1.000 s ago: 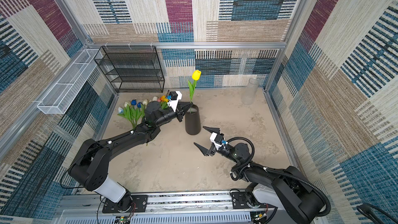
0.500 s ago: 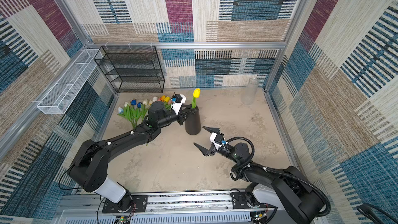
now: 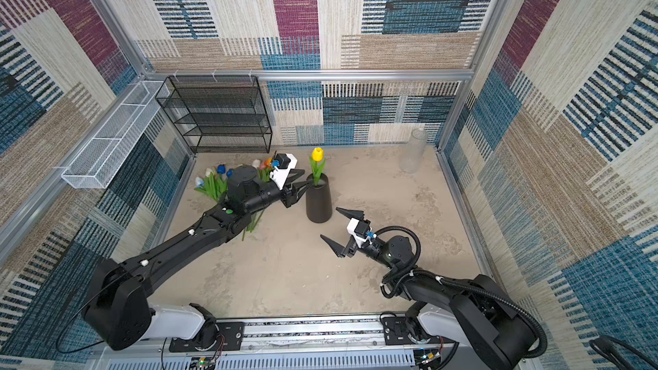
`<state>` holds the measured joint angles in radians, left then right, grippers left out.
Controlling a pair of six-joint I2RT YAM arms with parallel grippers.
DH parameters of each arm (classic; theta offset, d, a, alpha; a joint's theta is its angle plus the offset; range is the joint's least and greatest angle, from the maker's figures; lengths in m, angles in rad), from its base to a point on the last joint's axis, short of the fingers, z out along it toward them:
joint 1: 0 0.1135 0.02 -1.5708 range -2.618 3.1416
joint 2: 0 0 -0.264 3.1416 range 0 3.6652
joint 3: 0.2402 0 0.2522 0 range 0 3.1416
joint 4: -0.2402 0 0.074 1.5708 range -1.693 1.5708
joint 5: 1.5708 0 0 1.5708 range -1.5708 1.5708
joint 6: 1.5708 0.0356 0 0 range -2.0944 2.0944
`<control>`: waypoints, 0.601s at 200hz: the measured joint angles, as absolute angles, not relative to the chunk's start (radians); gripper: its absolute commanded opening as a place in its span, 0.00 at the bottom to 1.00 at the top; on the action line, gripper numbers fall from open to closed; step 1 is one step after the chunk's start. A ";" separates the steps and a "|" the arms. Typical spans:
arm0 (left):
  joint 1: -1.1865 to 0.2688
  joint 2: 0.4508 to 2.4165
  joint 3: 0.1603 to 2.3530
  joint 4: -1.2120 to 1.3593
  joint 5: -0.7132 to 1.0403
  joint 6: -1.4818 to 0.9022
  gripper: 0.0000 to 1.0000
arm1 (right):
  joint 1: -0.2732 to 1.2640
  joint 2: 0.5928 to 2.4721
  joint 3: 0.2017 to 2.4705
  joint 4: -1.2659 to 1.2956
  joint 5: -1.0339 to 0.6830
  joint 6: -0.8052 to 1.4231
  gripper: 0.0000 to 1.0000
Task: Arrange the flowers into the vase
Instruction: 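Open the left gripper and return it to the tulips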
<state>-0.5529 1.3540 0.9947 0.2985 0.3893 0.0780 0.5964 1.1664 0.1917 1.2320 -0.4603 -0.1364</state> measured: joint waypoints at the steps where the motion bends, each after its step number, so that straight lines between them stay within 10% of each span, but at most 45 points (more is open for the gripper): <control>1: -0.553 1.349 0.994 0.295 0.389 0.079 0.53 | 0.596 1.167 0.192 1.232 -0.460 -0.136 0.93; 36: -0.544 1.200 0.948 0.231 0.308 0.108 0.67 | 0.596 1.180 0.203 1.228 -0.439 -0.136 0.94; 53: -0.515 1.155 0.920 0.204 0.207 0.111 0.97 | 0.596 1.182 0.204 1.225 -0.432 -0.136 0.94; 120: -0.118 1.355 1.006 -0.181 -0.208 -0.137 0.67 | 0.596 1.211 0.210 1.201 -0.417 -0.133 0.94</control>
